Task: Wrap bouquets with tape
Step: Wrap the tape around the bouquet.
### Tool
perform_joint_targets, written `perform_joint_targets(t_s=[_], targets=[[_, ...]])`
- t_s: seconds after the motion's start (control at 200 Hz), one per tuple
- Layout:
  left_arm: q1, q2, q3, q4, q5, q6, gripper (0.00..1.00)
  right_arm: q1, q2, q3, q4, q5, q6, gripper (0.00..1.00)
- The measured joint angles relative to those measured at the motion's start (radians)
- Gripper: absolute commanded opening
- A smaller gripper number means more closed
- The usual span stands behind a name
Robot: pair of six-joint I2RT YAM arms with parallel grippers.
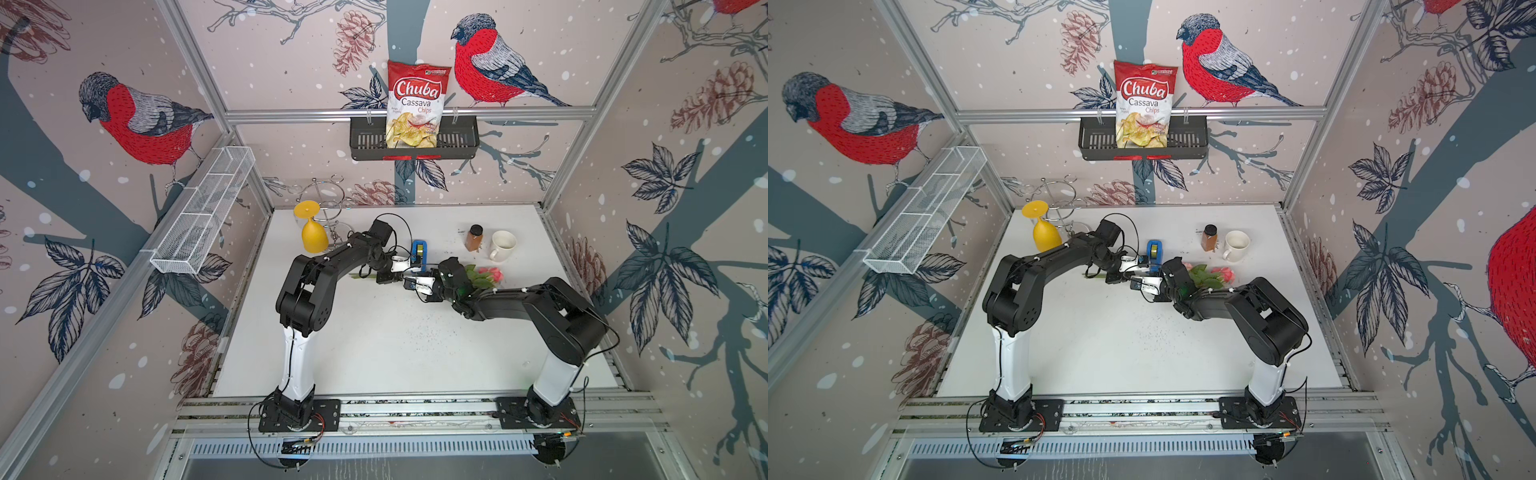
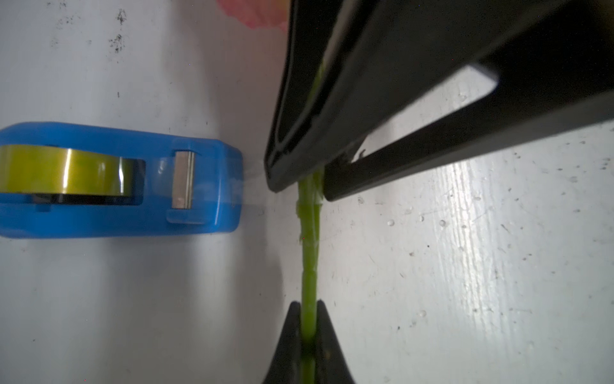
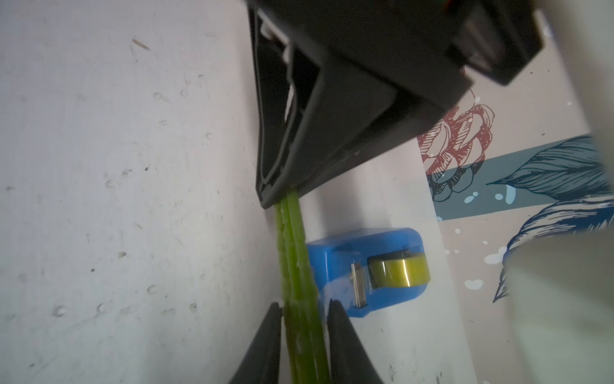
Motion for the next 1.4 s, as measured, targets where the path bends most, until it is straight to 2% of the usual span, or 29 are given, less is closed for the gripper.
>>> perform_joint_targets(t_s=[0.31, 0.38, 0.455, 0.595, 0.675, 0.755, 0.856, 0.941, 1.091, 1.286, 1.341, 1.401], targets=[[0.0, 0.005, 0.011, -0.005, 0.012, 0.004, 0.0, 0.002, 0.028, 0.017, 0.007, 0.042, -0.08, 0.22], [0.0, 0.01, 0.013, -0.007, 0.011, 0.004, 0.0, 0.008, 0.034, 0.017, 0.011, 0.06, -0.093, 0.16], [0.0, 0.012, 0.013, -0.007, 0.012, 0.004, 0.0, 0.014, 0.035, 0.017, 0.012, 0.076, -0.121, 0.0], [0.007, 0.012, 0.017, -0.015, 0.023, 0.006, 0.0, 0.021, 0.034, 0.038, -0.023, 0.09, -0.14, 0.0], [0.007, 0.012, 0.019, -0.025, 0.026, 0.003, 0.07, 0.029, 0.026, 0.033, -0.023, 0.107, -0.161, 0.0], [0.007, 0.012, 0.02, -0.043, 0.031, 0.005, 0.2, 0.04, 0.018, 0.011, 0.001, 0.122, -0.184, 0.0], [0.007, 0.012, 0.02, -0.068, 0.04, 0.007, 0.44, 0.056, 0.009, -0.021, 0.04, 0.147, -0.219, 0.0], [0.006, 0.012, 0.021, -0.087, 0.042, 0.006, 0.47, 0.066, -0.01, -0.054, 0.087, 0.158, -0.246, 0.0], [0.006, 0.036, 0.06, -0.128, 0.049, 0.006, 0.46, 0.085, -0.03, -0.112, 0.169, 0.175, -0.289, 0.0], [0.006, 0.09, 0.132, -0.211, 0.06, 0.007, 0.31, 0.099, -0.04, -0.155, 0.246, 0.202, -0.339, 0.0], [0.007, 0.099, 0.142, -0.232, 0.069, 0.006, 0.23, 0.1, -0.041, -0.162, 0.257, 0.206, -0.345, 0.0], [0.009, 0.104, 0.151, -0.25, 0.08, -0.003, 0.06, 0.1, -0.051, -0.172, 0.262, 0.206, -0.362, 0.0]])
